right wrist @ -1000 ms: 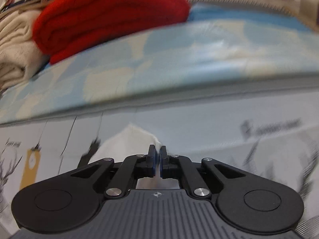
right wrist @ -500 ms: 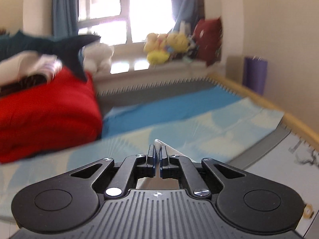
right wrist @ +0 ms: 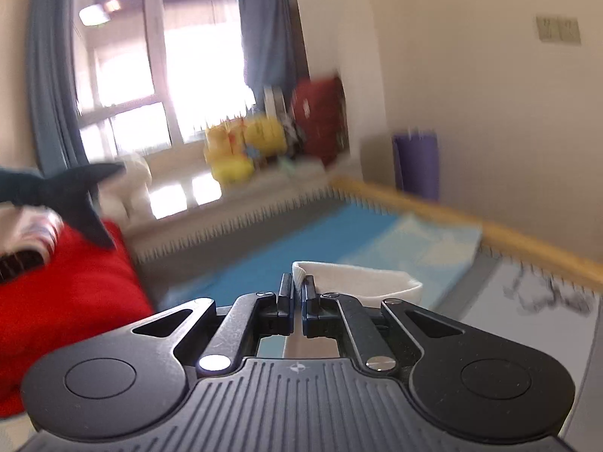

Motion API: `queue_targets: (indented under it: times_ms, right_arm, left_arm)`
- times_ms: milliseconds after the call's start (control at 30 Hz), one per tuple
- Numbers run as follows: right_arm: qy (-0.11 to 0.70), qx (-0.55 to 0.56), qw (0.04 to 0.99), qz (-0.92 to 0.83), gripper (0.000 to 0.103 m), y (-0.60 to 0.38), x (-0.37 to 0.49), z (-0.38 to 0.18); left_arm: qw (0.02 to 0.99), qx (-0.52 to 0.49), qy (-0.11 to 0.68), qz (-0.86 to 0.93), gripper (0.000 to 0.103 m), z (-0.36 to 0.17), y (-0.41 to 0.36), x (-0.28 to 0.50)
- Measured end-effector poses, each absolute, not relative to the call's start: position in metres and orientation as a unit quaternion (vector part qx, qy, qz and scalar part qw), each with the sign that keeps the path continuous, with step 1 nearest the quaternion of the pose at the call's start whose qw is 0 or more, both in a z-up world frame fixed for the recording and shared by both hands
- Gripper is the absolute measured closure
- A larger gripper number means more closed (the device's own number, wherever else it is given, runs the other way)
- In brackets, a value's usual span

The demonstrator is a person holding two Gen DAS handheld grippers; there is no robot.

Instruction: Fold small clothes

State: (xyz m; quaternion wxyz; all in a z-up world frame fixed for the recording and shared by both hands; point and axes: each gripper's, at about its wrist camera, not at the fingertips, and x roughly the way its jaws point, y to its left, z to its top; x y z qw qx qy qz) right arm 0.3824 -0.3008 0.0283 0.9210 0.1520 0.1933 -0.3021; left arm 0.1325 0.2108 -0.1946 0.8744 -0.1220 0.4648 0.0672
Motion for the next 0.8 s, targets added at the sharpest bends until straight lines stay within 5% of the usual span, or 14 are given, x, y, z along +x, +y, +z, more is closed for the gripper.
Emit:
queue_targets:
  times_ms: [267,567,667,800]
  right_arm:
    - [0.327,0.281,0.872,-0.231,0.1,-0.261,0.337,-0.031]
    - [0.438,0.45,0.774,0.079,0.094,-0.058,0.162,-0.086]
    - [0.525,0.407,0.731,0.157,0.058,-0.006,0.121,-0.113]
    - [0.542,0.388,0.723,0.18,0.036,-0.026,0.05,-0.111]
  left_arm:
    - [0.87,-0.166,0.452,0.106,0.002,-0.181,0.233,0.13]
    - [0.877,-0.165,0.431,0.133,0.002,-0.16,0.257,0.105]
    - [0.87,-0.174,0.442,0.135,0.002,-0.163,0.273,0.092]
    - [0.869,-0.166,0.446,0.134,0.002,-0.165,0.28,0.077]
